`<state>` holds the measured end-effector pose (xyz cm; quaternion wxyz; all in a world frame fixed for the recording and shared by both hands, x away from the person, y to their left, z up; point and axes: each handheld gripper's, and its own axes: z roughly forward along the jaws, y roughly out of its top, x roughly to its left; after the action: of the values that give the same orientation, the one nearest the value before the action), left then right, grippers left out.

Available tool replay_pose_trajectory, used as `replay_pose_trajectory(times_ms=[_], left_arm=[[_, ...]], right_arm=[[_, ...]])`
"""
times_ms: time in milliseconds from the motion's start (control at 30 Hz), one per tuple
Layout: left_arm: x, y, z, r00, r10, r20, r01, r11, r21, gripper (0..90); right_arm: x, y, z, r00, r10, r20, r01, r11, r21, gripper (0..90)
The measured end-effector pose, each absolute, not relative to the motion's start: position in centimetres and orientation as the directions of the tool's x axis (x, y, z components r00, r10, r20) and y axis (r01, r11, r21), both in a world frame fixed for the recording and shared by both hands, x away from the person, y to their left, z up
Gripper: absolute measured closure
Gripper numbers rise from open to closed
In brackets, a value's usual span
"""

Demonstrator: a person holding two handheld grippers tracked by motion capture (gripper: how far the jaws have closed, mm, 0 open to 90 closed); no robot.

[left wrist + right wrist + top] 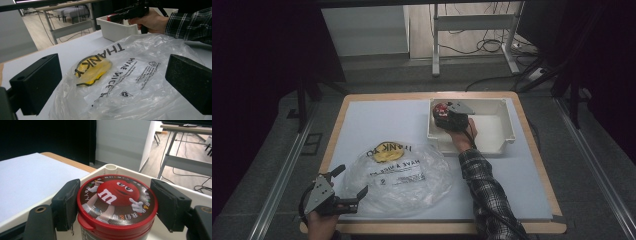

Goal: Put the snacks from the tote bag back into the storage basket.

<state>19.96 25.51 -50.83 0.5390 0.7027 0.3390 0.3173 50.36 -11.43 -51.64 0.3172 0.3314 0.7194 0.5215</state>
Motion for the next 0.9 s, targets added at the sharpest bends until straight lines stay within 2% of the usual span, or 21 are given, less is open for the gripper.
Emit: replay_pose_trajectory(times_ms=[567,900], left_arm=[[19.9,25.6,-50.8,0.568,0.819,0.082,0.133,-0.189,0.973,0.6],[19.9,25.6,-50.8,0.567,0.820,0.083,0.134,-0.191,0.973,0.6]], right_arm=[[51.9,-11.5,-52.4,-0.617,0.780,-0.106,0.181,0.271,0.945,26.7],[52.3,-11.8,-52.6,-0.629,0.774,-0.074,0.192,0.246,0.950,26.0]])
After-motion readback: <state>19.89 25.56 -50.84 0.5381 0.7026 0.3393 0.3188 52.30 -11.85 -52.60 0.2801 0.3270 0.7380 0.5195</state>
